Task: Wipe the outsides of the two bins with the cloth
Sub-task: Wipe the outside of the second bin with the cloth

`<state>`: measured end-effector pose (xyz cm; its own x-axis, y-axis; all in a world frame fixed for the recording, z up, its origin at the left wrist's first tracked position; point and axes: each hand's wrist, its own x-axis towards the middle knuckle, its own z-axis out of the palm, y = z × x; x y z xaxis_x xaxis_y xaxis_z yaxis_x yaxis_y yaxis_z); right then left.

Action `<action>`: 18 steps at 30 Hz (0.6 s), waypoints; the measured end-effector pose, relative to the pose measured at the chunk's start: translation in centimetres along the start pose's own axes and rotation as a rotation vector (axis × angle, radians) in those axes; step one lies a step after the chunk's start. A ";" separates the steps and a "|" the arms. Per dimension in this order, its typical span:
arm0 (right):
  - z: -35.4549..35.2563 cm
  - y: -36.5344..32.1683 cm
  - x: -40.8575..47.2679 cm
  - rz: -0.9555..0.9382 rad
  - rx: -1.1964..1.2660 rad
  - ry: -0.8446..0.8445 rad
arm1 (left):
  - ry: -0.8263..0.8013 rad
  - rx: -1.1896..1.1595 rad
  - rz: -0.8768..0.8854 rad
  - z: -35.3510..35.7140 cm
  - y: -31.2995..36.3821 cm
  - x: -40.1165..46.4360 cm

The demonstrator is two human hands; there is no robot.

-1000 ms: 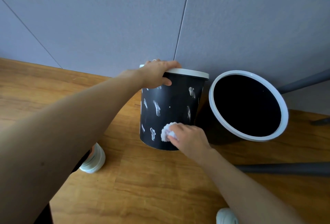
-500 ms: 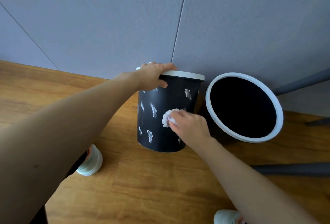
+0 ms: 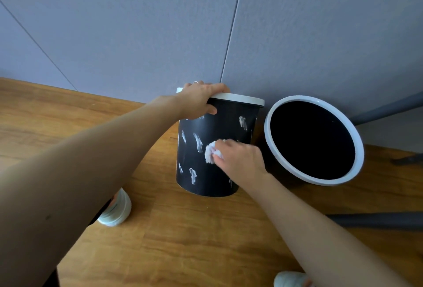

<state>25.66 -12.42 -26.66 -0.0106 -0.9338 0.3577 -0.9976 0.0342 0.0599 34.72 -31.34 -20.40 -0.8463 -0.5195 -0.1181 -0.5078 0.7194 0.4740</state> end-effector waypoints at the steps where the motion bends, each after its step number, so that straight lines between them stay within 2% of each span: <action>1: -0.2 0.2 0.7 0.039 -0.002 0.013 | 0.001 -0.002 -0.002 0.0 0.0 0.0; 6: -1.0 0.6 3.9 0.160 0.029 0.077 | 0.001 0.011 0.006 -0.1 -0.1 -0.1; 12: 0.0 -0.8 -0.4 -0.022 0.031 -0.042 | -0.001 0.020 -0.003 -0.2 0.0 0.0; 16: -0.6 0.5 0.5 0.129 0.115 0.004 | -0.007 0.019 -0.015 -0.6 0.2 -0.3; 18: -1.1 1.0 1.3 0.146 0.132 -0.001 | -0.003 0.017 -0.027 -1.0 0.2 -0.4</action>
<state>24.73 -13.19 -25.10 -0.1559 -0.9225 0.3531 -0.9857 0.1224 -0.1155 35.14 -31.42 -19.40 -0.8326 -0.5377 -0.1331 -0.5331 0.7128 0.4557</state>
